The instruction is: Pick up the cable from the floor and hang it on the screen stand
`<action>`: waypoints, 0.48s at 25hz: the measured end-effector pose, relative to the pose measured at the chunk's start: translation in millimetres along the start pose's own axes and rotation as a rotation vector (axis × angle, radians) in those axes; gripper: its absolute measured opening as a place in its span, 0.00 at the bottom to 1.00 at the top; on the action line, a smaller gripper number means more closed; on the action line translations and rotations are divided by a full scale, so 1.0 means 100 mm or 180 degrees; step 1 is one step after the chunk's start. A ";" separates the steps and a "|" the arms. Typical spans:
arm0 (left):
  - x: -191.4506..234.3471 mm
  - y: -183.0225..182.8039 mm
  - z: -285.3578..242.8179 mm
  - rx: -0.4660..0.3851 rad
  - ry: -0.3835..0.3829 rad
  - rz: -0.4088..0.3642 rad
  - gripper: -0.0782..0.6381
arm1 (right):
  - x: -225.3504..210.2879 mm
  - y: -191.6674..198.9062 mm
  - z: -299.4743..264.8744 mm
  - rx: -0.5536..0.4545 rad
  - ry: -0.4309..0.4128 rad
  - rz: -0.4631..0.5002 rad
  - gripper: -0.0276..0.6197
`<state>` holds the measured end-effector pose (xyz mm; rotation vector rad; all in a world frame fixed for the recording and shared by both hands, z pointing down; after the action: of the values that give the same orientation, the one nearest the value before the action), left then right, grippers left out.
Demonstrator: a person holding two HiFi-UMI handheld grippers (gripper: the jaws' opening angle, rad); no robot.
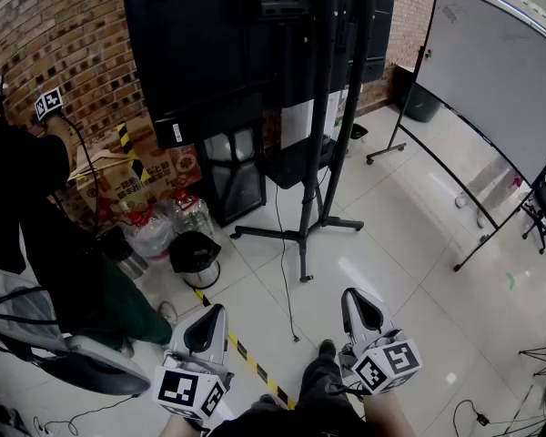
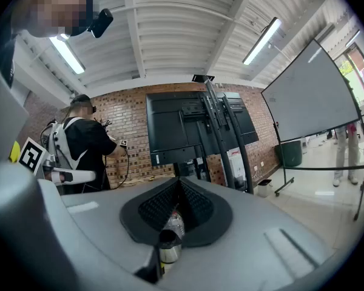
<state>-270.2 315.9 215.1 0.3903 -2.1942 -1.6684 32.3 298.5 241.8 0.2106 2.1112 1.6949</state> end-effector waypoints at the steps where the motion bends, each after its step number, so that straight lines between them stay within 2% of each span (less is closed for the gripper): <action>1: 0.03 0.01 -0.08 0.0019 -0.0016 0.0003 0.12 | -0.07 -0.01 -0.06 -0.0019 0.0002 0.0014 0.05; 5: 0.08 0.02 -0.45 0.0053 -0.0124 0.0032 0.12 | -0.42 0.00 -0.35 -0.0002 -0.0027 -0.0001 0.05; 10: 0.01 -0.08 -1.00 0.0059 -0.0415 0.0038 0.12 | -1.04 0.05 -0.87 0.0127 -0.0099 -0.0151 0.05; 12: -0.07 -0.14 -1.28 0.0050 -0.0395 -0.0028 0.12 | -1.30 0.02 -1.11 0.0139 -0.0119 -0.0105 0.05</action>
<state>-208.0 204.0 231.9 0.3086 -2.2983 -1.7237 102.7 150.9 292.4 0.2176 2.1142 1.6151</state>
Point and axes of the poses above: the fingertips, and each gripper's own axes: z backward along the fingers, x to its left, y out of its underside, the point moved 9 cm from there along z, backward along the fingers, and after that the axes turned 8 degrees about x, right-handed, at the moved point
